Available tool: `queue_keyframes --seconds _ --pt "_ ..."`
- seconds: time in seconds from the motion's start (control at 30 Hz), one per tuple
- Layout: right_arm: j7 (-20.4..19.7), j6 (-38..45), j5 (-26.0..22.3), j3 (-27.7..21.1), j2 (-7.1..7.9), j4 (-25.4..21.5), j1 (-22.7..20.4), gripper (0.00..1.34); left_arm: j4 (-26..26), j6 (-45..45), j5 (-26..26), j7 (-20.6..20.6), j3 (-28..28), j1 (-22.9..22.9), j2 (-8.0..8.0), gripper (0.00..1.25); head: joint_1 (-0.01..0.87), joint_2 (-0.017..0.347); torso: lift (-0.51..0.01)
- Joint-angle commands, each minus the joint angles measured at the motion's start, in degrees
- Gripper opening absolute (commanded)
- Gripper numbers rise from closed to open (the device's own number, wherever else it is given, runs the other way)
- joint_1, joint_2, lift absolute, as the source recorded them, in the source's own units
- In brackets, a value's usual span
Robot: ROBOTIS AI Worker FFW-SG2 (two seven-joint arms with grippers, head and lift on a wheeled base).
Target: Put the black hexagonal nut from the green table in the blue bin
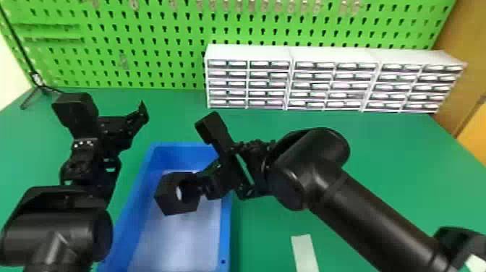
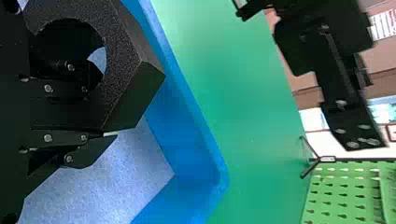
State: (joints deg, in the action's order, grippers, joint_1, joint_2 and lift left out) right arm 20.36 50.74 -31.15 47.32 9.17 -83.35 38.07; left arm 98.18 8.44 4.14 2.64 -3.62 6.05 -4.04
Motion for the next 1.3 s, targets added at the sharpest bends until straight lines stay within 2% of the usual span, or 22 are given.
queue_keyframes --seconds 0.0,0.1,0.17,0.33,0.5,0.63,0.73,1.07,1.27 --pt "-0.15 -0.56 -0.49 0.76 0.06 0.99 -0.19 0.31 0.08 0.0 -0.01 0.0 0.02 -0.08 0.0 1.08 0.686 0.028 -0.096" --pt "-0.24 -0.56 -0.58 0.76 0.15 0.99 -0.19 0.31 0.08 0.0 -0.01 0.0 0.02 -0.08 0.0 1.08 0.686 0.028 -0.096" --pt "-0.24 -0.56 -0.58 0.67 0.15 0.99 -0.1 0.37 0.08 0.0 -0.01 0.0 0.02 -0.08 0.0 1.09 0.686 0.028 -0.096" --pt "-0.15 -0.47 -0.58 0.41 0.15 0.99 -0.1 0.74 0.08 0.0 0.08 0.0 0.11 -0.08 0.0 1.09 0.686 0.028 -0.096" --pt "-0.15 -0.29 -0.75 -0.12 0.24 0.99 0.08 1.04 0.08 0.0 0.08 0.0 0.11 -0.08 0.0 1.09 0.686 0.028 -0.096" --pt "-0.15 0.06 -0.75 -0.65 0.32 0.99 0.08 1.18 0.08 0.0 0.08 0.0 0.11 0.01 0.0 1.08 0.686 0.028 -0.096" --pt "-0.15 0.32 -0.75 -0.91 0.32 0.99 0.08 1.23 0.08 0.0 0.08 0.0 0.11 0.01 0.0 1.08 0.686 0.028 -0.096" --pt "-0.15 0.41 -0.67 -1.26 0.41 0.99 0.08 1.23 0.17 0.0 0.08 0.0 0.11 0.01 0.0 1.09 0.686 0.028 -0.096" --pt "-0.15 0.06 -0.23 -5.31 0.24 0.82 -0.71 1.23 0.25 0.0 0.08 0.0 -0.07 -0.08 0.0 1.09 0.686 0.028 -0.096"
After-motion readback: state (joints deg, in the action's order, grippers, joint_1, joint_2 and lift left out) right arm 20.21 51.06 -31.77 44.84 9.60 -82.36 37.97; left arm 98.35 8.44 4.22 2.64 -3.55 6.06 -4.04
